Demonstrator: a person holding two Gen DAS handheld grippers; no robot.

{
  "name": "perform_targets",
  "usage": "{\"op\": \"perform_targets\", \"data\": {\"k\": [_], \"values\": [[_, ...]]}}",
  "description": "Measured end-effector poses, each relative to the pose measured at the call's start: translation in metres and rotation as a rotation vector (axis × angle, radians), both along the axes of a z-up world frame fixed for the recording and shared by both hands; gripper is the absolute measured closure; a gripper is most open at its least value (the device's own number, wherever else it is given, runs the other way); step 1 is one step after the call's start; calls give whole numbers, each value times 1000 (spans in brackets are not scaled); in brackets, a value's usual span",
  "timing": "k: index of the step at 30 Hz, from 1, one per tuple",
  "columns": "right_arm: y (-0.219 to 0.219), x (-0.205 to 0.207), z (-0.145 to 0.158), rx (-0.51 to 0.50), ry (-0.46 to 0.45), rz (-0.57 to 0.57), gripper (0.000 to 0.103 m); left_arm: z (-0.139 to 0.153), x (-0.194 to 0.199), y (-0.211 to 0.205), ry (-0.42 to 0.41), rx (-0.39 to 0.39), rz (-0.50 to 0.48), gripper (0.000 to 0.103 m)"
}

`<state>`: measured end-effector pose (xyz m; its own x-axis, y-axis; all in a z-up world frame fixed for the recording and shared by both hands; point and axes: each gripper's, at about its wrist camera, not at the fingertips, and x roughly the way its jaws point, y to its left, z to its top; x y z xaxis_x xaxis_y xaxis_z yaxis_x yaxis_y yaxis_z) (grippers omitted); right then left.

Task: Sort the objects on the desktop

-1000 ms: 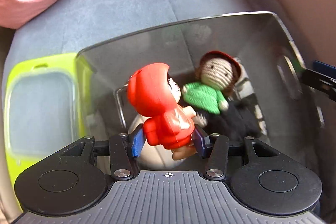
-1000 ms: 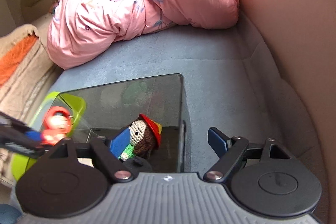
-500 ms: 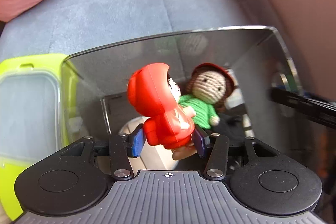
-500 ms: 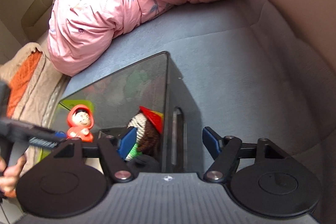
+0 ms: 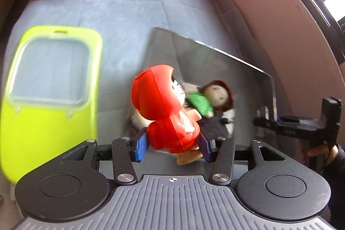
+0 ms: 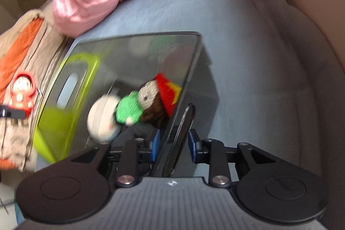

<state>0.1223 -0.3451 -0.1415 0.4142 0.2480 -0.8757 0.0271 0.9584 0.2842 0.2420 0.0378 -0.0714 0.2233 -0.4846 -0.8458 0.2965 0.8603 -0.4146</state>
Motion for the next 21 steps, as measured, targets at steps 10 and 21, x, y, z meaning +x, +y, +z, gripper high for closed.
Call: {"op": "perform_targets", "data": {"k": [10,21], "values": [[-20,-16,32,-9,3,-11,82,-74,-98,-21,202,15,-133,43],[-10,-26,33,-59,-14,9,81,-45,-66,-17,82,-160,-323,4]]}}
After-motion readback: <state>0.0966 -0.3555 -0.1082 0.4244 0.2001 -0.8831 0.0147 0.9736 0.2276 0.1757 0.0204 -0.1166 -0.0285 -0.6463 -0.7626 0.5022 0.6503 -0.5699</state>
